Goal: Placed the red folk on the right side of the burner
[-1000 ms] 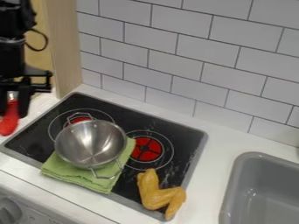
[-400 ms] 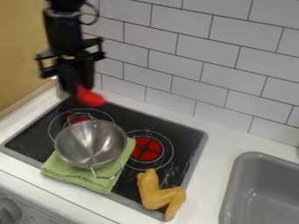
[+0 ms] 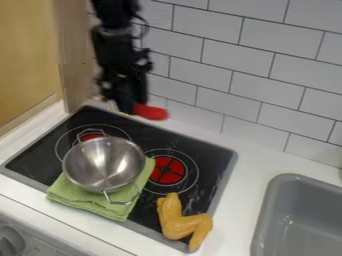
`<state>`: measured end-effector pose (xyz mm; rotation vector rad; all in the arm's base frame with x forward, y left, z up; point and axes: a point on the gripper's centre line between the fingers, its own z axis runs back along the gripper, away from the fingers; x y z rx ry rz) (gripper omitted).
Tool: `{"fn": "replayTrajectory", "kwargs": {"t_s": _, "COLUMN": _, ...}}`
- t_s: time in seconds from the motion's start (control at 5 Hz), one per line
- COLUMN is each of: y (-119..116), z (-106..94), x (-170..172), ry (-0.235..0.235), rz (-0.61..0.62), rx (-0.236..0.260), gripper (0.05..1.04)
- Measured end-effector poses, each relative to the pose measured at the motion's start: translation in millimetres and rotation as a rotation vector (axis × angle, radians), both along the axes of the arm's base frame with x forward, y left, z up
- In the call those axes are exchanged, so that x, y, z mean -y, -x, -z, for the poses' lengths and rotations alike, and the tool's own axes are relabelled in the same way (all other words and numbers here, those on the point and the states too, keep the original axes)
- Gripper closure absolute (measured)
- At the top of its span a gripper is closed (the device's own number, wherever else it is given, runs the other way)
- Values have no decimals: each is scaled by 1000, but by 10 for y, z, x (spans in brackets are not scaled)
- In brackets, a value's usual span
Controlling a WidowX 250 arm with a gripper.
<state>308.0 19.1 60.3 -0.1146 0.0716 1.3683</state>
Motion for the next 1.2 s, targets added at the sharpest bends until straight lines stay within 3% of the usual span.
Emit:
{"fn": "replayTrajectory", "kwargs": {"t_s": 0.4, "y": -278, "z": 236, "x": 419, "ry": -22, "rz": 32, "rx": -22, "gripper": 809}}
{"fn": "replayTrajectory", "kwargs": {"t_s": 0.6, "y": -338, "z": 482, "x": 570, "ry": -48, "rz": 31, "rx": -96, "gripper": 809}}
{"fn": "replayTrajectory", "kwargs": {"t_s": 0.8, "y": -367, "z": 586, "x": 577, "ry": -73, "rz": 14, "rx": -124, "gripper": 810}}
{"fn": "replayTrajectory", "kwargs": {"t_s": 1.0, "y": -367, "z": 582, "x": 601, "ry": -94, "rz": -16, "rx": -123, "gripper": 810}}
{"fn": "replayTrajectory", "kwargs": {"t_s": 1.2, "y": -360, "z": 587, "x": 596, "ry": -97, "rz": -14, "rx": -127, "gripper": 745}}
